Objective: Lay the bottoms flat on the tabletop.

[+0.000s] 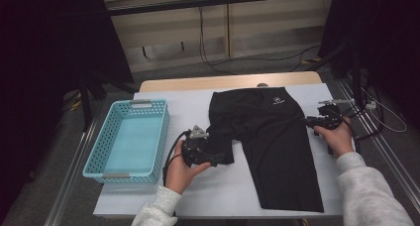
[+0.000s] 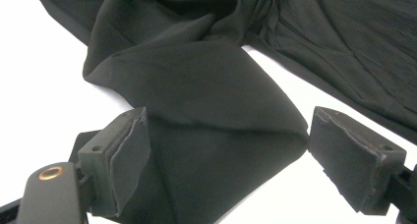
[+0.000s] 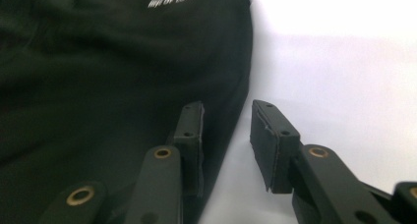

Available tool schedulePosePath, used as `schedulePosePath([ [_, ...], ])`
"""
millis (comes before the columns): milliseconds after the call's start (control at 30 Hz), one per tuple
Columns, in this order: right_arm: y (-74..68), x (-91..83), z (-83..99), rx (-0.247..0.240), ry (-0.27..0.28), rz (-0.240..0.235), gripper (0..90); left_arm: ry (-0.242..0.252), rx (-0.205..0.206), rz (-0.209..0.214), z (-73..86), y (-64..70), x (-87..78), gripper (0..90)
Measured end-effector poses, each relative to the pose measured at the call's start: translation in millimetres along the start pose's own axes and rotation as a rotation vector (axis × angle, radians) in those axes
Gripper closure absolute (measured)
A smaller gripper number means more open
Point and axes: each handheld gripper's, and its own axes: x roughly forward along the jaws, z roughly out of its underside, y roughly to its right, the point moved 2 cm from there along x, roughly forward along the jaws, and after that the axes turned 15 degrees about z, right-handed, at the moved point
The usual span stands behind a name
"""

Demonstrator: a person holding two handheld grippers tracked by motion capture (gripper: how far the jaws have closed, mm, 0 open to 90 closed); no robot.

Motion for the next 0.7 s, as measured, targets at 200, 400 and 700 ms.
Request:
schedulePosePath([
  [200, -14.8, -27.3, 24.9, -0.032, -0.020, -0.037, 67.4, -0.002, 0.007, 0.006, -2.3, 3.3, 0.5, 16.0],
  [400, -21.4, -51.0, 48.8, -0.045, -0.019, -0.069, 74.0, -0.005, 0.020, 0.003, -3.5, 5.0, 1.2, 16.0],
  [700, -23.7, -74.1, 73.8, -0.009, -0.047, -0.130, 89.2, -0.005, 0.015, 0.000, -4.0, 5.3, 2.6, 15.9],
])
